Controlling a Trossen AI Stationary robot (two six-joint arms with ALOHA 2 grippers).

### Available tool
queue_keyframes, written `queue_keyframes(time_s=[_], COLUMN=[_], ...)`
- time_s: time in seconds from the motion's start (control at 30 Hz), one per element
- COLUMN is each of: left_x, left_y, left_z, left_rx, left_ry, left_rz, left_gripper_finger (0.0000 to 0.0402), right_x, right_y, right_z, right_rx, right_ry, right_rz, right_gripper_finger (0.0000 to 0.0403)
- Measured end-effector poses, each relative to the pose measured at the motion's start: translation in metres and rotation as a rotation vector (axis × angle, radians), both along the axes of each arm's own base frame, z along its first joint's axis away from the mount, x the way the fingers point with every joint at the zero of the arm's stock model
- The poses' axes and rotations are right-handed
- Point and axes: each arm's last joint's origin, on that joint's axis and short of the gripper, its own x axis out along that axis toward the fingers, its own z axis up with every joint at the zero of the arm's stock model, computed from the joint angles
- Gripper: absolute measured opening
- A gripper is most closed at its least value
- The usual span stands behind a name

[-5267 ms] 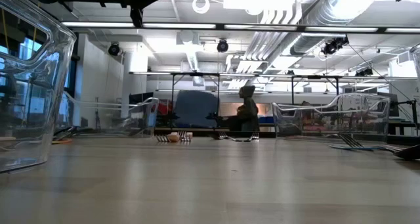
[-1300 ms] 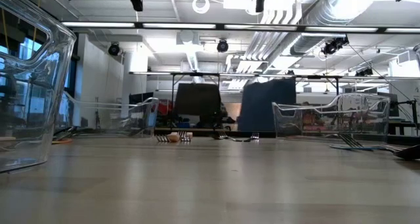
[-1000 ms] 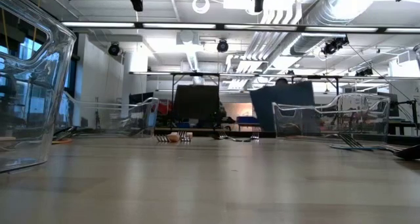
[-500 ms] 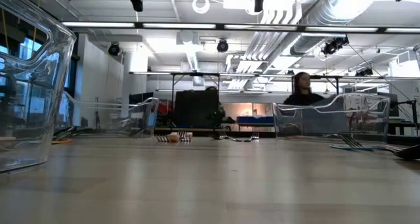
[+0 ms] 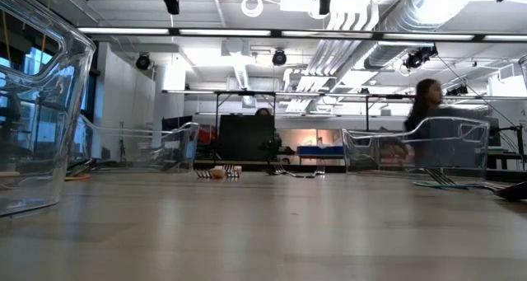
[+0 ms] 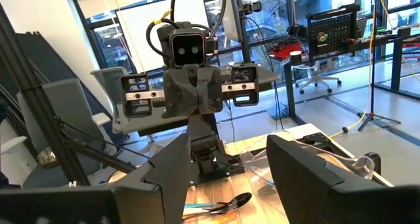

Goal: Sort silverware by color (type)
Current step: Put the light orange fork into the bottom left transparent bin

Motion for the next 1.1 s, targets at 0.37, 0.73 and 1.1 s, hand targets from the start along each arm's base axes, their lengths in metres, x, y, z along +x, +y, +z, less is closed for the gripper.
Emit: queue_keyframes(time_s=[0.37, 0.73, 1.1], left_x=[0.000, 0.008, 0.029], left_y=[0.000, 0.008, 0.029], left_z=[0.000, -0.021, -0.081], left_rx=[-0.003, -0.189, -0.598], left_ry=[0.004, 0.202, 0.781], left_rz=[-0.001, 0.141, 0.444], left_gripper_finger=[0.0001, 0.0032, 0.0159], right_x=[0.000, 0.000, 0.000], right_y=[0.000, 0.000, 0.000], right_z=[0.000, 0.000, 0.000], right_rx=[0.000, 0.000, 0.022], right_ry=[0.000, 0.000, 0.002], right_rz=[0.000, 0.000, -0.001], right_gripper_finger=[0.0185, 0.0185, 0.0185])
